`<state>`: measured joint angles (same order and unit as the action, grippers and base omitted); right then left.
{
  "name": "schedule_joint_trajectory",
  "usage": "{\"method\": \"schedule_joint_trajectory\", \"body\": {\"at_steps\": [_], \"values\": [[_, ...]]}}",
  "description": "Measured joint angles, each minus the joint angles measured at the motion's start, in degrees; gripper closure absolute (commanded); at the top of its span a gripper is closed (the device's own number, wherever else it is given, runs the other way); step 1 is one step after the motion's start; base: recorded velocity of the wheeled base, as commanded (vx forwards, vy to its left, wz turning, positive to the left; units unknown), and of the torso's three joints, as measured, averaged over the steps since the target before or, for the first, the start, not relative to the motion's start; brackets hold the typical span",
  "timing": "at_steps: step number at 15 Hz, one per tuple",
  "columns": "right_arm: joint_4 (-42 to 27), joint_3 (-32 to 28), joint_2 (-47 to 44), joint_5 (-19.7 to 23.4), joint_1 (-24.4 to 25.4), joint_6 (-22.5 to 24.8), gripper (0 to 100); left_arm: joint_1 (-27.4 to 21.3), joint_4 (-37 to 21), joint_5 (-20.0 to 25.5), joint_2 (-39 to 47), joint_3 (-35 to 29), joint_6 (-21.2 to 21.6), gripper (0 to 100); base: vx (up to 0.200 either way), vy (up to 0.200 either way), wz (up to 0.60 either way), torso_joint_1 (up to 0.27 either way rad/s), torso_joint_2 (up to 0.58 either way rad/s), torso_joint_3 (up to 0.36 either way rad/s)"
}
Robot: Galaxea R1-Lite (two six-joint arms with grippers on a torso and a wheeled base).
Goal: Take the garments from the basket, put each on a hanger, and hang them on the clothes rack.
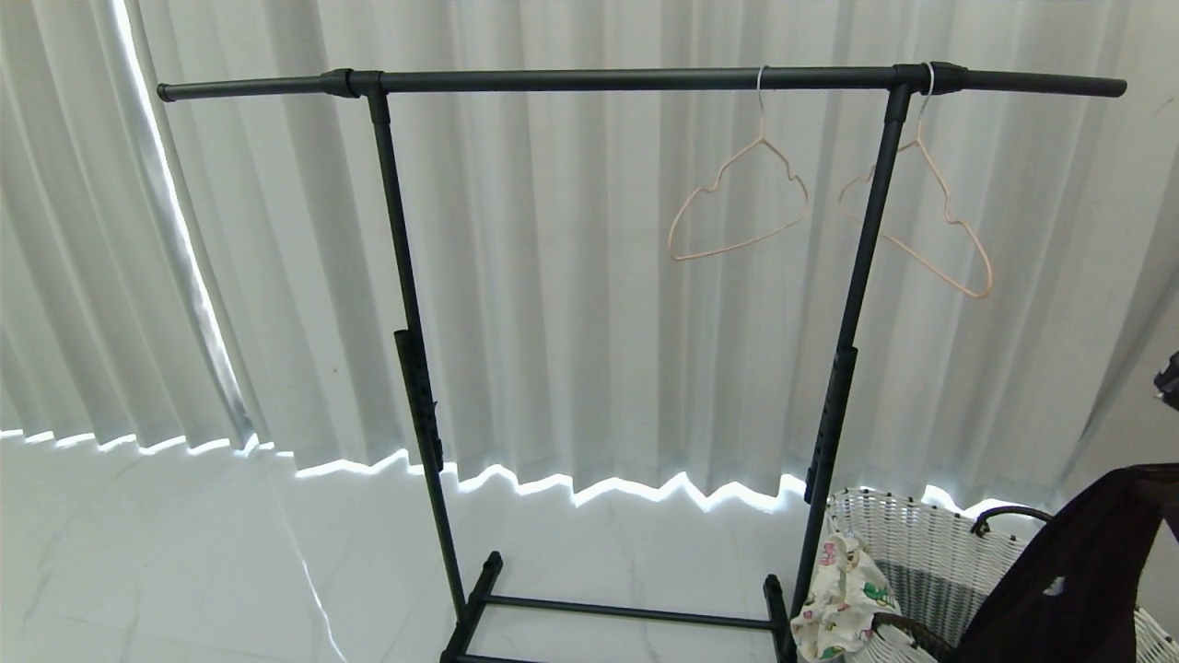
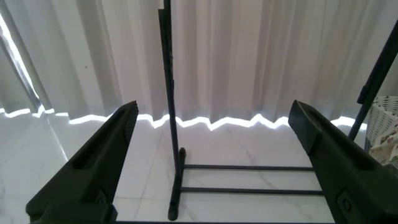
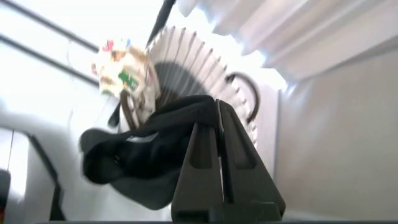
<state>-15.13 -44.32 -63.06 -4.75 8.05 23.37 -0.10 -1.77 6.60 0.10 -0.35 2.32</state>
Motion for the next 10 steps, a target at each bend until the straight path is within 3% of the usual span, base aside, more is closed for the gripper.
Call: {"method": "schedule_joint_trajectory", "body": {"at_steps": [3, 10], "values": [[0.0, -0.7, 1.2, -2.0, 1.4, 0.1, 100, 0.0, 0.0, 0.1, 0.0, 0.0, 1.3, 0, -0.2, 0.0, 0.0, 0.001, 0.0, 0.001], [0.1, -2.1, 0.1, -1.8, 7.5, -0.8, 100, 0.0, 0.0, 0.3, 0.0, 0.0, 4.0, 0, 0.0, 0.0, 0.0, 0.0, 0.0, 0.0]]}}
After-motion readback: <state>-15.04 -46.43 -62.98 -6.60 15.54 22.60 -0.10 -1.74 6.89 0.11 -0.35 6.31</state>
